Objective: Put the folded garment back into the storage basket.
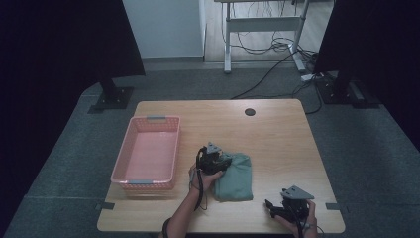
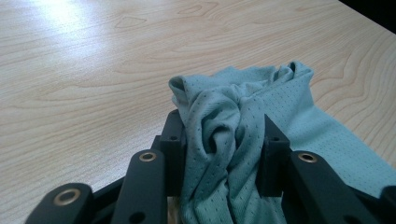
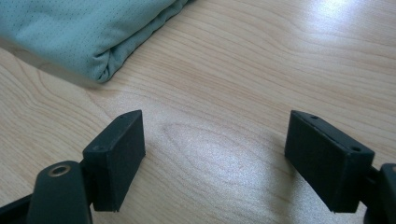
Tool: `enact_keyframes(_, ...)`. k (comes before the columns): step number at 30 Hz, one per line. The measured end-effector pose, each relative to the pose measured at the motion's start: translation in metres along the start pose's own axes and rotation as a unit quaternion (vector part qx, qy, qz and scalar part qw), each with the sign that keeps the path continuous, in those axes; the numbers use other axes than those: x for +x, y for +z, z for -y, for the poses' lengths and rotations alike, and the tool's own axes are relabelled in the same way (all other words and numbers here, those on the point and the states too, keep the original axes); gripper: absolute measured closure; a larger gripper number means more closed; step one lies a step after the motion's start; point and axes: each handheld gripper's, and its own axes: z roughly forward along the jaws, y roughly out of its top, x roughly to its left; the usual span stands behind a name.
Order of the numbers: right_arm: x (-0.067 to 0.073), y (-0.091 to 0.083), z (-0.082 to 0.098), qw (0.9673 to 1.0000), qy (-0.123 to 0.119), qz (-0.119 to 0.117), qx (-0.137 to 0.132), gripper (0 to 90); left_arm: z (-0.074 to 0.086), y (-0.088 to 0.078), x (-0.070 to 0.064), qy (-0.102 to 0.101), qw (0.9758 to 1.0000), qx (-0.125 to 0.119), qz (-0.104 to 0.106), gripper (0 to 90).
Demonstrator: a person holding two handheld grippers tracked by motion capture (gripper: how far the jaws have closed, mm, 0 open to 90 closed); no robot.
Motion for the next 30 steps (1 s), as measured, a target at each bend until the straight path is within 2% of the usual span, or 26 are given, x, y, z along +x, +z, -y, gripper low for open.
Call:
enact_keyframes(8, 0.0, 0.0, 0.0, 1.0, 0.001, 0.002, -0.001, 20.0, -0.004, -0.003, -0.005, 0.018, 0.9998, 0.004, -0.006, 62.7)
enact_keyframes(17, 0.0, -0.001, 0.001, 0.9999, 0.007, 0.008, -0.003, 21.7, -0.006, -0.005, -0.008, 0.018, 0.9998, 0.002, -0.011, 62.9)
enact_keyframes(23, -0.002, -0.002, 0.002, 0.9999, 0.007, 0.01, -0.005, 22.7, -0.007, -0.005, -0.009, 0.026, 0.9996, 0.005, -0.012, 63.1)
enact_keyframes(30, 0.002, -0.005, 0.0, 0.9999, 0.004, -0.001, -0.013, 22.6, -0.009, -0.008, -0.012, 0.03, 0.9995, 0.002, -0.012, 63.5)
